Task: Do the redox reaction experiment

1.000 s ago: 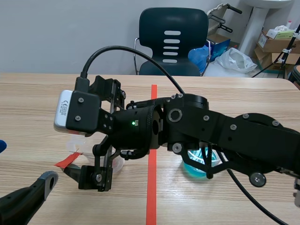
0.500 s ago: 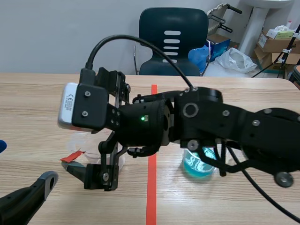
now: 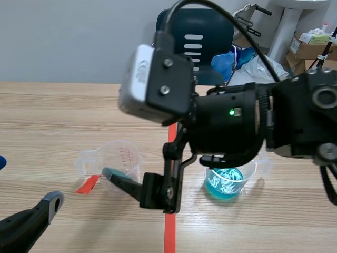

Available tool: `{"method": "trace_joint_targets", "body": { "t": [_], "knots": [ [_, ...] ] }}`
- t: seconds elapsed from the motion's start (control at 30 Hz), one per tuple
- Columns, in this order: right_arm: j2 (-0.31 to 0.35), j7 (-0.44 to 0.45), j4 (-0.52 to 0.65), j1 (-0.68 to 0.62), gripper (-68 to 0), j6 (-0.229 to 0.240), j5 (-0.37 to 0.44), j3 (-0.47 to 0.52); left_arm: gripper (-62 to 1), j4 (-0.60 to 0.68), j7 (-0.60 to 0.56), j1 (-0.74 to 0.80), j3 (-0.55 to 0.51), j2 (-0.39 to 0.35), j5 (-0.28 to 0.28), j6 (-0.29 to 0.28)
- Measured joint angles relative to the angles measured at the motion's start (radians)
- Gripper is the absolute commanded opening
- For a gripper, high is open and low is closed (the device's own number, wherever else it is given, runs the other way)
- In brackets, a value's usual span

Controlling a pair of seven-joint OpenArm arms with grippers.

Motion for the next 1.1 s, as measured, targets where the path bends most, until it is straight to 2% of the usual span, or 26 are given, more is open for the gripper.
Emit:
{"method": "trace_joint_targets", "body": {
  "t": [0.07, 0.27, 0.47, 0.57, 0.67, 0.83, 0.93, 1.1],
  "knots": [
    [0.040, -0.001, 0.027, -0.049, -2.0, -0.021, 0.022, 0.065, 1.4, 0.001, 0.001, 0.000, -0.020, 0.000, 0.000, 0.000],
    [0.134, -0.043, 0.093, -0.222, -2.0, -0.031, 0.104, 0.340, 1.4, 0.080, 0.084, 0.000, -0.063, 0.000, 0.003, 0.000],
    [0.138, -0.103, 0.108, -0.406, -2.0, -0.031, 0.166, 0.647, 1.4, 0.164, 0.113, 0.000, -0.103, 0.000, 0.005, 0.000],
    [0.132, -0.104, 0.108, -0.478, -2.0, -0.031, 0.191, 0.789, 1.4, 0.193, 0.116, 0.000, -0.123, 0.000, 0.058, 0.000],
    [0.083, -0.128, 0.108, -0.528, -2.1, -0.031, 0.190, 0.929, 1.4, 0.213, 0.121, 0.000, -0.126, 0.000, 0.084, 0.000],
    [-0.051, -0.171, 0.107, -0.555, -2.1, -0.030, 0.171, 1.102, 1.4, 0.214, 0.129, -0.015, -0.155, 0.035, 0.128, -0.012],
    [-0.128, -0.180, 0.107, -0.555, -2.1, -0.029, 0.121, 1.136, 1.4, 0.214, 0.129, -0.035, -0.175, 0.076, 0.141, -0.055],
    [-0.246, -0.182, 0.107, -0.555, -3.9, -0.007, 0.043, 1.136, 1.4, 0.214, 0.128, -0.072, -0.179, 0.093, 0.139, -0.060]
  ]
}}
